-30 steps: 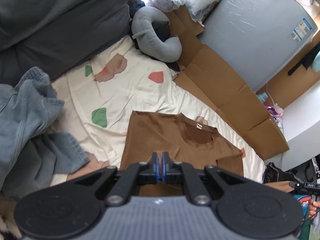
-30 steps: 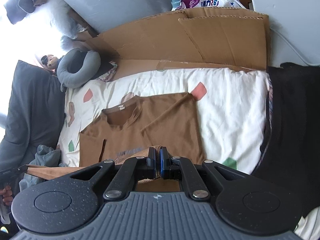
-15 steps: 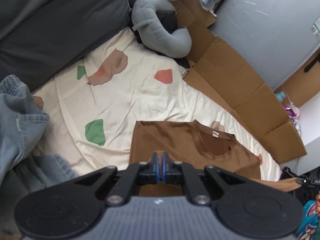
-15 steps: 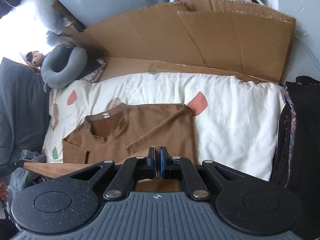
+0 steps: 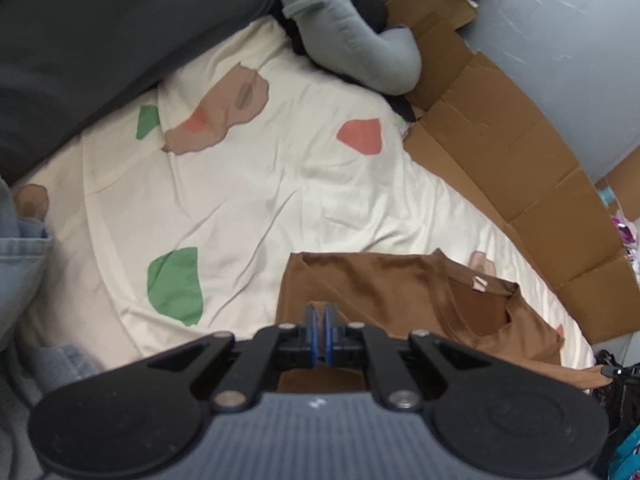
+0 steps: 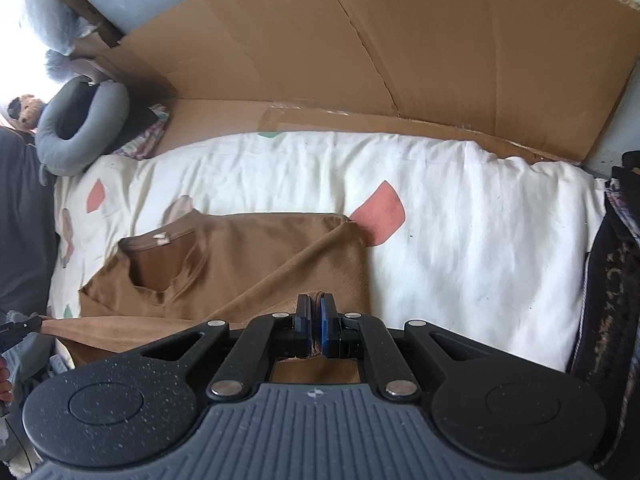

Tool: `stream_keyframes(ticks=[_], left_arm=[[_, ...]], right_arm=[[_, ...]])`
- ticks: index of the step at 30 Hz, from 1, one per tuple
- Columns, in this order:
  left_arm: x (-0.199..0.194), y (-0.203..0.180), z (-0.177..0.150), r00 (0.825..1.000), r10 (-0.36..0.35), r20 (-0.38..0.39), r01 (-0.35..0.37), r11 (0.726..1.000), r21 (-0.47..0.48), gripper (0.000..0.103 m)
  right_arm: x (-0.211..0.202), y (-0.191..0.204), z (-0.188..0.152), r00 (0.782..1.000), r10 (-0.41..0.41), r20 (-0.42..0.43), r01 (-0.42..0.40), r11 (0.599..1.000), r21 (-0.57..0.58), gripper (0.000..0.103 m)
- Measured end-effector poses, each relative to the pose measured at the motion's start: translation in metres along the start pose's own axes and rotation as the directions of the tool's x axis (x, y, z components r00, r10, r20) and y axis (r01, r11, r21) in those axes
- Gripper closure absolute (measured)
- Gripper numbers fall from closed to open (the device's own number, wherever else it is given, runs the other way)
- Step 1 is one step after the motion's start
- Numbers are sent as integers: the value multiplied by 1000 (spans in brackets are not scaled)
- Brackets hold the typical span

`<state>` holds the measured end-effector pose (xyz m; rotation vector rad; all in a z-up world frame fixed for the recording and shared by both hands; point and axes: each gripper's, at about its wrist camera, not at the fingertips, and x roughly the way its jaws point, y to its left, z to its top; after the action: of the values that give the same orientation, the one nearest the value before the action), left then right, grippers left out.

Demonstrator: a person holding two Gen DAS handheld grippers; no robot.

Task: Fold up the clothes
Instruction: 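Lower both open grippers to the collar edge of the brown shirt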

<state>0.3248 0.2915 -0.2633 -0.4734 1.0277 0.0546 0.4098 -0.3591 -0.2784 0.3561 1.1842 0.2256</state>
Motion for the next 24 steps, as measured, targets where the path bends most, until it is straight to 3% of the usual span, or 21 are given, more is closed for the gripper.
stream_keyframes(ticks=[13, 21, 23, 24], left_arm=[[55, 11, 5, 1000, 13, -2, -13, 1000, 10, 99], [47, 5, -4, 993, 51, 109, -60, 995, 81, 94], [39, 5, -7, 992, 48, 119, -61, 993, 103, 87], [36, 4, -8, 992, 47, 119, -61, 991, 116, 79]], right_arm=[[42, -13, 11, 1000, -8, 18, 8, 1000, 28, 101], [40, -8, 7, 990, -87, 110, 91, 995, -34, 97], [34, -10, 5, 987, -85, 137, 90, 996, -29, 96], [32, -10, 3, 987, -82, 141, 87, 996, -27, 95]])
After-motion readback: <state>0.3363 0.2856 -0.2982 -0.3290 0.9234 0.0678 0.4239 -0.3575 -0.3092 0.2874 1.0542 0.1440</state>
